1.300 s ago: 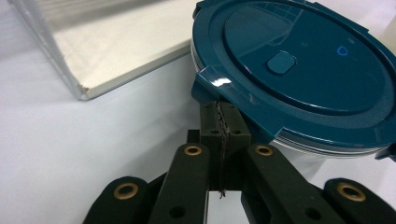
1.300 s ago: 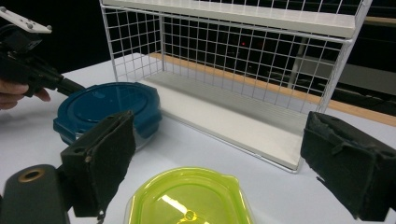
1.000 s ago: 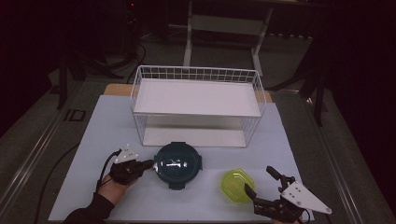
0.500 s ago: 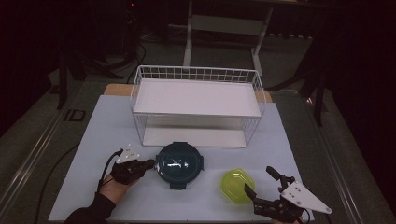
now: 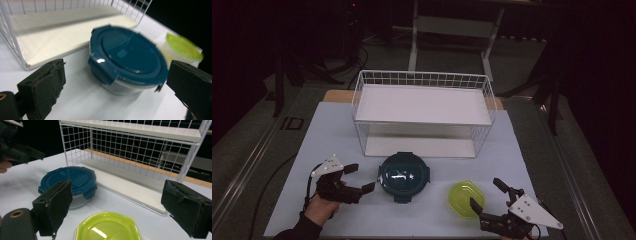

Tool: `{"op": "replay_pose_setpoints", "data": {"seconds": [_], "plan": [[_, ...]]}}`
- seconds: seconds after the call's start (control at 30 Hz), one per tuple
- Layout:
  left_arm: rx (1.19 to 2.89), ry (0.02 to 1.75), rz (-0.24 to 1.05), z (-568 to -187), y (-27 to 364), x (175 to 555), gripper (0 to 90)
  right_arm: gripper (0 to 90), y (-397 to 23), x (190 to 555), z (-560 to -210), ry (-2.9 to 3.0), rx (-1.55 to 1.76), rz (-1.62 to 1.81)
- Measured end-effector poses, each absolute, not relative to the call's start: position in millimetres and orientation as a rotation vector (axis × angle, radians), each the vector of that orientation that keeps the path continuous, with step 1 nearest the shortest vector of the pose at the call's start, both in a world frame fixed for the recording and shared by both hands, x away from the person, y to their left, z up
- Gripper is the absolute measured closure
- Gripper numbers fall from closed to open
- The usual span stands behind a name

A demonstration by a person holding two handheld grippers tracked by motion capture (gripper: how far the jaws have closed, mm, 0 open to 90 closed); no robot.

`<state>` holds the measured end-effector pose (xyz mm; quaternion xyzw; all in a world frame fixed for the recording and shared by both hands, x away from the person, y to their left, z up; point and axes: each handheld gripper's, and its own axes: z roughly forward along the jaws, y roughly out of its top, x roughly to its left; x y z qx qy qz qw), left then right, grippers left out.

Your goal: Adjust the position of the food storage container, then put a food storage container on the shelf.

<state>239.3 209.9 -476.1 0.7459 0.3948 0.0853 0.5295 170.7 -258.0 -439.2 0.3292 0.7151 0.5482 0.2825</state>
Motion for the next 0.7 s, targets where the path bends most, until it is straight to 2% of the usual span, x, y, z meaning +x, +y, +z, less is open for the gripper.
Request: {"op": "replay_pose_setpoints", "data": {"seconds": [0.47, 0.5, 0.53, 0.7], "plan": [[1.804, 0.869, 0.234, -450, 198, 228, 1.7, 9.9, -233, 187, -415, 1.885, 0.843, 1.494], [1.8, 0.868, 0.239, -449, 197, 229, 1.7, 10.2, -231, 190, -412, 1.889, 0.839, 1.492], [1.8, 0.867, 0.239, -448, 197, 230, 1.7, 14.9, -228, 193, -410, 1.889, 0.839, 1.487], [1.784, 0.869, 0.25, -443, 196, 234, 1.7, 14.3, -217, 208, -401, 1.924, 0.809, 1.506]]}}
